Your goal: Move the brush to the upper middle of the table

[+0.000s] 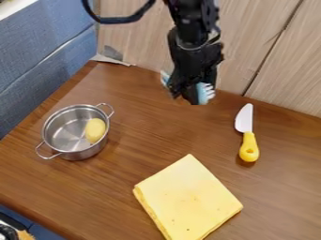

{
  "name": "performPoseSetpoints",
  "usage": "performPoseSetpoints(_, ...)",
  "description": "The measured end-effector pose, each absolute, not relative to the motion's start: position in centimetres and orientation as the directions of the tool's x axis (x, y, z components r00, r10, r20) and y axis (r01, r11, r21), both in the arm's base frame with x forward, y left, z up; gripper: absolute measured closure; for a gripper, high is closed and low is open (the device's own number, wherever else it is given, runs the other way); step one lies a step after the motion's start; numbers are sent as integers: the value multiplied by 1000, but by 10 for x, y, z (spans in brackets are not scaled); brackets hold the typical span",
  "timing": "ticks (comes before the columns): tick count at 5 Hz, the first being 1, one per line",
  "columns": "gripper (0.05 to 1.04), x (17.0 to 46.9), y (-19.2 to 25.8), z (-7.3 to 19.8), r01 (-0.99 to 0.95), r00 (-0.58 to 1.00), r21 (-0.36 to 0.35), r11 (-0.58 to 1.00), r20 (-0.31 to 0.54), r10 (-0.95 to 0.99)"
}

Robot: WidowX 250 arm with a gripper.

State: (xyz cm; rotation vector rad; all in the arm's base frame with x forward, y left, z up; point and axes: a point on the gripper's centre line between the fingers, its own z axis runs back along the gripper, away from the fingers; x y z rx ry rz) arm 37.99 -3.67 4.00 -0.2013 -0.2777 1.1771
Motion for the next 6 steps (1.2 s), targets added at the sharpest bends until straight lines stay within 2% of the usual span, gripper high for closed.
performPoseSetpoints(2, 593, 413, -42, 10, -876, 358, -281, 393, 169, 918)
performPoseSetpoints(3, 516, 419, -42, 4, -885, 353, -259, 388, 170, 920)
performPoseSetpoints(4, 215, 417, -42, 4, -900, 340, -233, 369, 155, 927)
performPoseSetpoints(5, 70, 416, -46, 3, -901, 342, -229, 368, 146, 928)
performPoseSetpoints(6, 73, 410, -48, -1, -904, 345, -217, 368, 136, 929)
